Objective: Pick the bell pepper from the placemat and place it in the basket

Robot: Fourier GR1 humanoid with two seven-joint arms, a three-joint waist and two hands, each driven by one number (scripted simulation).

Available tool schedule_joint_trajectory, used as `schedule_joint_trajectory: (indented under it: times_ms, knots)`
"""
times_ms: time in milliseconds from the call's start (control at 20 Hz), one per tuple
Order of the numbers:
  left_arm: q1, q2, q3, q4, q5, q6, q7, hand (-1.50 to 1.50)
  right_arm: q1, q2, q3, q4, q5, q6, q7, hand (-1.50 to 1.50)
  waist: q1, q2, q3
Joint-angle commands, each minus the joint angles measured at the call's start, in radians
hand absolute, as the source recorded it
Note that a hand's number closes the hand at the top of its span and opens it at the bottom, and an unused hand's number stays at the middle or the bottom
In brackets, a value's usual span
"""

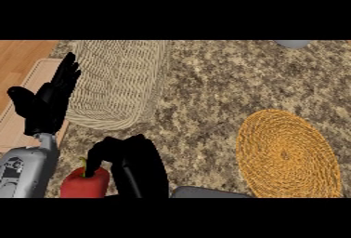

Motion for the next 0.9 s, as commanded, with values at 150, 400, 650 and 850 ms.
schedule_joint_trajectory:
  times_ms: [150, 400, 650, 850]
  knots:
    - [0.012, -0.033, -0.012, 0.056, 0.013, -0.011, 0.001, 0.0, -0.275, 0.002, -0.092, 0.128, -0.039, -0.044, 0.177, 1.5, 0.003, 0.008, -0.012]
    - [-0.016, -0.048, -0.037, 0.045, -0.008, -0.003, 0.022, 0.0, -0.466, 0.002, -0.12, 0.288, -0.079, 0.0, 0.251, 1.5, 0.022, 0.016, -0.012]
    - [-0.023, -0.045, -0.05, 0.03, -0.022, -0.011, 0.02, 0.0, -0.581, 0.002, -0.112, 0.438, -0.146, 0.006, 0.294, 1.5, 0.043, 0.026, -0.012]
    - [-0.035, -0.066, -0.058, 0.041, -0.022, -0.008, 0.02, 0.0, -0.636, 0.002, -0.106, 0.514, -0.21, -0.011, 0.318, 1.5, 0.054, 0.037, -0.012]
